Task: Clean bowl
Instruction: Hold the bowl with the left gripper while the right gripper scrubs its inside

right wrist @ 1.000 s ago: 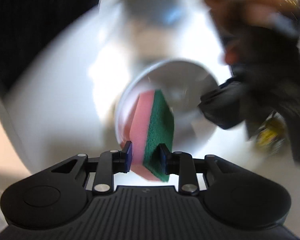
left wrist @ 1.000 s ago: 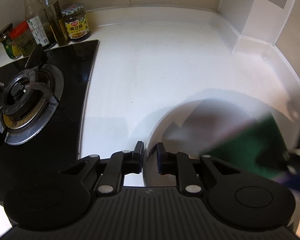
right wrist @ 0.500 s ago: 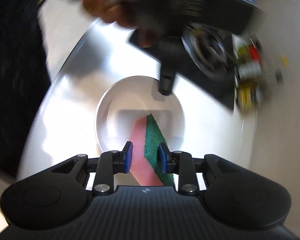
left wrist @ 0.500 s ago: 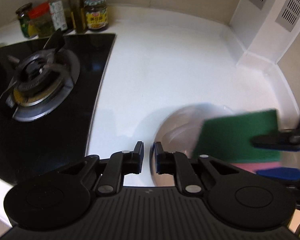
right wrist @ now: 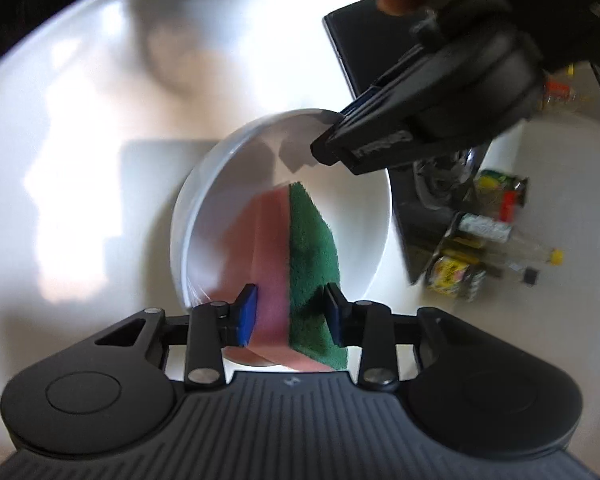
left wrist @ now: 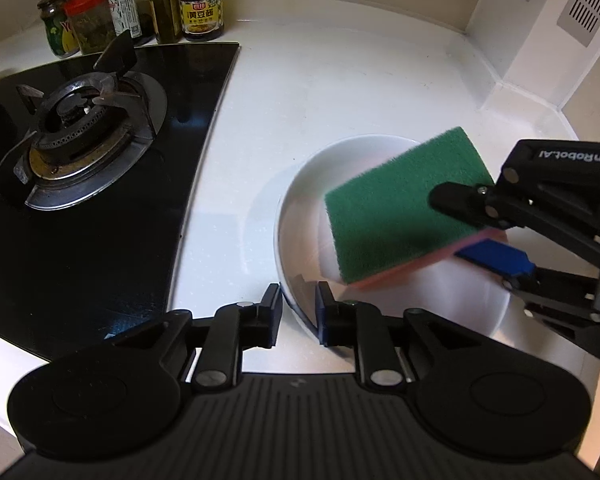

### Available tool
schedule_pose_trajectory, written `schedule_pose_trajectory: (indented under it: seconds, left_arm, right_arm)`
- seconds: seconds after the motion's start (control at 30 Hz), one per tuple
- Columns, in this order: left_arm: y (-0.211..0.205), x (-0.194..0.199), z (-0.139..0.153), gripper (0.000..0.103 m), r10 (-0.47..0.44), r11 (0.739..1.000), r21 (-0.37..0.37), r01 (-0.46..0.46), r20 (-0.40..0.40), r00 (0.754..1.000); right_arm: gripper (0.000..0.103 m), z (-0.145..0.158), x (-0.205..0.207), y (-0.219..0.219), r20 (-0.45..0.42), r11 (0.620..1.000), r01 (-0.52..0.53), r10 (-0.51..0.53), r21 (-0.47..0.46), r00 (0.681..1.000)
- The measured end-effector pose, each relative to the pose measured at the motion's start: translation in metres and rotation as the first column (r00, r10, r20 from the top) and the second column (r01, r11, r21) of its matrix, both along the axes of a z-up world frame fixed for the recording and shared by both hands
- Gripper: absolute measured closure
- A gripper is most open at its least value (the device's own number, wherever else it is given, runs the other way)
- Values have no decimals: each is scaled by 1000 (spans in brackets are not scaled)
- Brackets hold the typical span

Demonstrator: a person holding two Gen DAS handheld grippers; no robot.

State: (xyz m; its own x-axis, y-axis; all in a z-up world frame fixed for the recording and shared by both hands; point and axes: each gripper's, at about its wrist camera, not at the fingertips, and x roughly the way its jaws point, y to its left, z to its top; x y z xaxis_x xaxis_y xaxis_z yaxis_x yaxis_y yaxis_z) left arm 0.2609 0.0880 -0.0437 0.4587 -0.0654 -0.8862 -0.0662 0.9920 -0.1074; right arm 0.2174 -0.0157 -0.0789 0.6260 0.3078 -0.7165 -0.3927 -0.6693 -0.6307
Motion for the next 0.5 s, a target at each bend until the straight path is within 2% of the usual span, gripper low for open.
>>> schedule_pose_trajectory:
  seconds: [0.07,0.1,0.17,0.2,0.3,0.33,0.37,0.4,0.47,0.5]
  left_arm:
    - [-2,0,0,82,-6,1000,17,6,14,1000]
    - [-3,-1,0,82,-9,1000,28,8,21,1000]
    - [-8,0,-1,82,-13,997,77,9,48,999]
    - [-9,1,-1,82,-13,996,89,8,53,999]
    - [-9,8,-5,82,-17,996,93,12,58,998]
    - [-9,11,-7,82,-22,995,97,16,59,998]
    - [-11,13,-8,79,-30,993,113,22,70,997]
    - [-12,15,-9,76,-36,992,123,27,77,996]
    - [-10,22,-9,75,-48,992,118,40,68,997]
    - [-8,24,-9,77,-46,994,103,40,59,997]
  right_arm:
    - [75,3,0,7,-21,998,57,-58,-4,998]
    - [75,10,1,13,-66,992,123,-123,-8,990]
    - [75,24,15,29,-168,971,238,-238,-20,957]
    - [76,35,20,36,-243,952,304,-302,-34,922]
    - [76,60,34,47,-428,884,462,-445,-71,786]
    - [76,67,40,50,-488,856,511,-481,-81,729]
    - [76,75,46,52,-554,822,562,-512,-94,656]
    - [76,88,56,50,-660,766,633,-535,-115,527]
    - [76,101,66,42,-770,696,706,-518,-126,373]
    - [77,102,67,41,-767,689,716,-518,-112,379]
